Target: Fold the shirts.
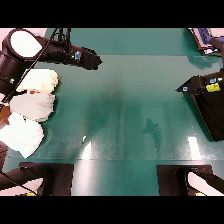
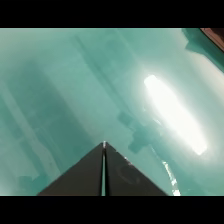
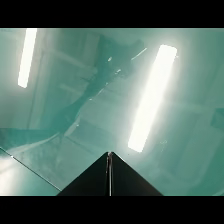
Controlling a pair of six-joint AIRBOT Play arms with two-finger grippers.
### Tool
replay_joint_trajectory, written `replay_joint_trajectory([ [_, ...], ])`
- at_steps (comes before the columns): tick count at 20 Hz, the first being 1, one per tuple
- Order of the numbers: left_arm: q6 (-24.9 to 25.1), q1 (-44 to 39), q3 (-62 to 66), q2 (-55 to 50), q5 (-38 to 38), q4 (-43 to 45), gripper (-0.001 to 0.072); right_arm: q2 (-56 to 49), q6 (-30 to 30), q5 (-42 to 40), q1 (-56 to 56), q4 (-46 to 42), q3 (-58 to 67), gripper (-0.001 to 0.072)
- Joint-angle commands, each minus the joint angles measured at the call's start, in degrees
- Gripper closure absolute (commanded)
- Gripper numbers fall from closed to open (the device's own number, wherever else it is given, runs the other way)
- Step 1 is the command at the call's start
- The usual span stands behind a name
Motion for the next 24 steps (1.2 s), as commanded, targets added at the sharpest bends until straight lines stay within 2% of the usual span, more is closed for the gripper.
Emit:
replay_joint_trajectory([
  [1,0.0,0.0,0.1,0.0,0.4,0.0,0.0681,0.0,0.0,0.1,0.2,0.0,0.0,0.0696],
  [17,0.1,0.0,0.1,0.0,1.9,0.5,0.0680,0.0,0.0,0.0,0.2,0.0,0.0,0.0696],
  [18,0.3,0.2,0.1,0.0,1.9,3.6,0.0609,0.0,0.0,0.0,0.2,0.0,0.0,0.0696],
  [19,-0.2,0.5,0.1,0.0,1.7,9.4,0.0301,0.0,0.0,-0.1,0.2,0.0,0.0,0.0696],
  [20,-3.0,1.3,0.1,0.0,1.4,16.5,0.0159,0.0,0.0,-0.1,0.2,0.1,0.0,0.0696],
  [22,-9.3,4.5,-0.1,0.0,0.2,29.5,0.0155,0.0,0.0,-0.1,0.2,0.0,0.0,0.0696],
  [24,-11.7,10.5,-0.1,-0.7,-1.6,35.8,0.0155,0.0,0.0,-0.2,0.2,0.1,0.0,0.0696],
])
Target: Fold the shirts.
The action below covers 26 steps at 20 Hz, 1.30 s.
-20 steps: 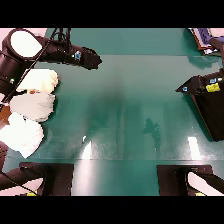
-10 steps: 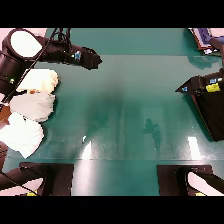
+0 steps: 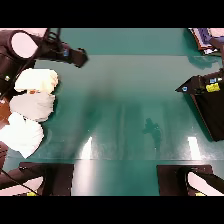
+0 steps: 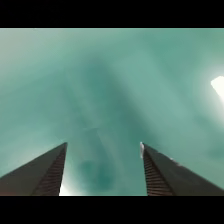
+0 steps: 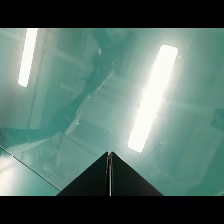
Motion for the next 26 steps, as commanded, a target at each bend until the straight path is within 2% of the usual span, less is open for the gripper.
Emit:
replay_joint_trajectory([
  [1,-5.2,9.0,0.0,-1.5,-3.2,15.2,0.0155,0.0,0.0,-0.5,0.0,0.0,0.0,0.0696],
  [5,-6.3,21.5,-0.1,-8.8,-7.7,14.7,0.0155,0.0,0.0,-2.1,0.0,0.0,0.0,0.0696],
  [8,-6.3,26.9,0.0,-15.2,-7.9,9.9,0.0155,0.0,0.0,-3.0,0.1,0.0,0.0,0.0696],
  [13,-6.2,28.3,0.0,-23.0,-6.6,9.4,0.0155,0.0,0.0,-3.4,0.0,0.0,0.0,0.0696],
  [17,-6.3,28.3,0.0,-24.1,-6.3,9.4,0.0158,0.0,0.0,-4.7,0.0,0.0,0.0,0.0696],
  [18,-6.3,28.3,0.0,-23.9,-6.8,9.3,0.0279,0.0,0.0,-5.6,0.0,0.0,0.0,0.0696],
  [19,-6.2,28.3,0.5,-23.9,-8.0,9.3,0.0564,0.0,0.0,-6.6,0.0,0.0,0.0,0.0696],
  [20,-6.2,28.3,0.6,-23.8,-9.1,9.1,0.0673,0.0,0.0,-7.3,0.0,0.1,0.0,0.0696],
  [23,-6.2,28.2,2.1,-22.1,-13.3,7.8,0.0682,0.0,0.1,-8.5,0.0,0.1,1.0,0.0696],
  [26,-6.1,28.1,4.8,-14.0,-12.1,5.0,0.0682,0.0,0.0,-9.0,0.0,0.1,7.6,0.0696],
])
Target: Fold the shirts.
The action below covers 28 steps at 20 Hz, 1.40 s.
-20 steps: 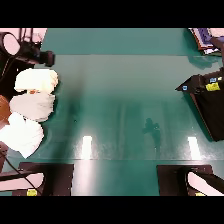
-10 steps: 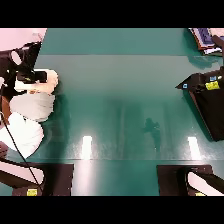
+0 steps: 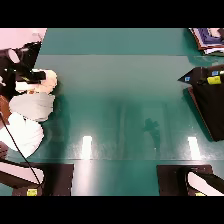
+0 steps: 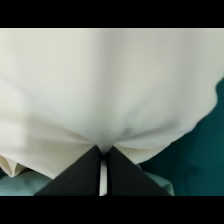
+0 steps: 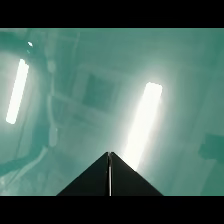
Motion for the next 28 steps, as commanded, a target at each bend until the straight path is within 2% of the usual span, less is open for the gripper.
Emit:
replay_joint_trajectory([
  [1,0.2,-0.4,3.5,9.0,0.2,-2.6,0.0682,0.0,0.0,-1.4,0.0,0.0,7.0,0.0696],
  [5,2.3,-7.0,13.3,24.7,-4.7,-3.5,0.0683,0.0,0.0,-3.8,0.0,-0.1,17.6,0.0696],
  [8,3.1,-16.9,18.3,33.2,-5.1,-3.5,0.0683,0.0,0.0,-4.2,0.0,-0.1,23.6,0.0696],
  [10,2.2,-23.7,18.8,35.1,-5.9,-3.4,0.0684,0.0,0.0,-4.1,0.0,-0.1,26.0,0.0696],
  [15,-3.3,-40.0,18.7,27.2,-13.5,-3.4,0.0683,0.0,0.0,-1.9,0.0,0.0,28.6,0.0696],
  [20,-1.6,-55.9,18.7,11.1,-16.5,-10.0,0.0679,0.0,0.0,2.2,0.0,0.0,28.6,0.0696],
  [21,-0.1,-57.9,18.7,8.4,-16.5,-12.2,0.0653,0.0,0.0,2.6,0.0,0.0,28.6,0.0696],
  [23,1.8,-61.0,18.7,3.9,-16.2,-13.7,0.0140,0.0,0.0,3.9,0.0,-0.1,28.6,0.0696],
  [25,3.7,-60.6,18.7,2.4,-16.1,-12.7,0.0115,0.0,0.0,4.6,0.0,-0.1,28.6,0.0696],
  [28,3.6,-55.2,19.0,3.3,-16.5,-3.8,0.0115,0.0,0.0,4.9,0.0,-0.2,28.6,0.0696],
])
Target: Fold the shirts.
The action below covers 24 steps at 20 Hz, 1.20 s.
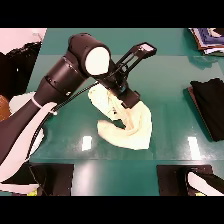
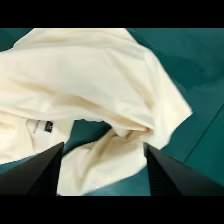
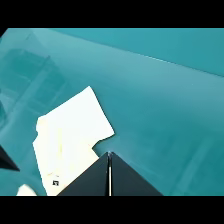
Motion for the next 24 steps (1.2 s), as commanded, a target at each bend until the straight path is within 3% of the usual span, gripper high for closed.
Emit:
replay_joint_trajectory([
  [1,1.2,5.2,0.2,-0.9,-0.4,7.2,0.0115,0.0,0.0,1.0,0.0,0.0,0.1,0.0696],
  [6,-0.8,23.8,-6.0,-1.0,4.5,2.1,0.0115,0.0,0.0,1.0,0.0,0.0,0.1,0.0696],
  [12,0.7,39.1,-30.1,-1.0,18.3,-16.4,0.0115,0.0,0.0,1.0,0.0,0.0,0.1,0.0697],
  [14,4.2,40.4,-36.0,-1.6,24.0,-22.1,0.0115,-0.2,0.0,1.0,0.0,0.0,0.1,0.0696],
  [18,11.1,40.5,-37.5,-5.5,27.6,-32.6,0.0115,-0.5,1.1,1.0,0.0,0.1,-0.6,0.0696],
  [24,13.1,37.1,-37.5,-7.1,33.0,-35.9,0.0136,-0.4,1.5,1.0,0.0,0.1,-7.0,0.0696],
])
